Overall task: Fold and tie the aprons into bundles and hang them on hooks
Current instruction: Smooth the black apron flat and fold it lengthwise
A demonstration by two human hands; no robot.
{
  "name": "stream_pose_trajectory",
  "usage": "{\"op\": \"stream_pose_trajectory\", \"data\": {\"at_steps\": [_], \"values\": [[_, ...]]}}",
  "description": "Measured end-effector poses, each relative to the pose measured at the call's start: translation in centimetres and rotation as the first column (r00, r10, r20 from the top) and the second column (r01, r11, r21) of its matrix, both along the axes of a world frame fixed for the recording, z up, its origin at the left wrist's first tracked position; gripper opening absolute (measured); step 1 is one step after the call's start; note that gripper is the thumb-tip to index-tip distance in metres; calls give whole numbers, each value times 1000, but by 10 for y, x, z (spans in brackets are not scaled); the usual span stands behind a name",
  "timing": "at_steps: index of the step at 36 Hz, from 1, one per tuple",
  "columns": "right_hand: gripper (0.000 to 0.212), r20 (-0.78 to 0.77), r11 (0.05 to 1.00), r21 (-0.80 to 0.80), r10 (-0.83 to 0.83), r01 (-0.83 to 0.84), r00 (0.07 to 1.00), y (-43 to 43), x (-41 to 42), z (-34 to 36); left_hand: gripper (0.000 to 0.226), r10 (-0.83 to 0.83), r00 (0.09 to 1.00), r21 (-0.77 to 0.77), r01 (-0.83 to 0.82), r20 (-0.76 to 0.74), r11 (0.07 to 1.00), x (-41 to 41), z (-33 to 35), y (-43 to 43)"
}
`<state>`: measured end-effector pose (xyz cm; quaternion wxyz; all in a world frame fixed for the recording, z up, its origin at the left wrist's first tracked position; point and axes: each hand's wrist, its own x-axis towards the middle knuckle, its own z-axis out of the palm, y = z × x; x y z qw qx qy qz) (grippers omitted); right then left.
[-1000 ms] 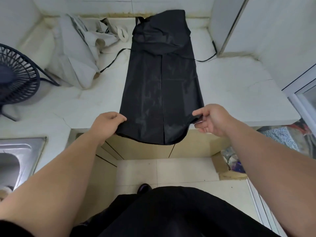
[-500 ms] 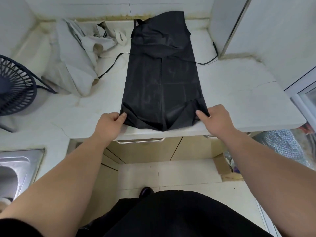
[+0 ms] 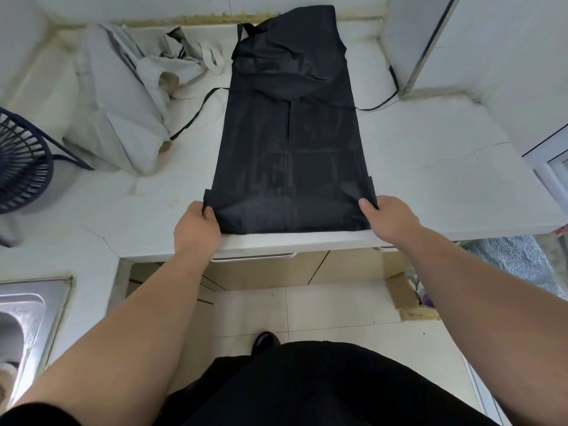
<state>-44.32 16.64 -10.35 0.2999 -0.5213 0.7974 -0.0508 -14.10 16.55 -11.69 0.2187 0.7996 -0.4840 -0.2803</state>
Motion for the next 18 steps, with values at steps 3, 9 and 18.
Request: {"op": "stream_pose_trajectory", "data": {"at_steps": [3,9,18], "values": [[37,-108,999,43,-3,8,994,-5,1,-1,24,-24,997,72,18,80,997,2,-5,-5],[30,-185,997,65,-20,32,983,-7,4,-2,25,-52,975,141,22,218,990,0,-5,-11],[29,-151,987,15,-153,157,977,-4,3,-2,34,-72,963,156,32,260,987,4,-4,-12]]}}
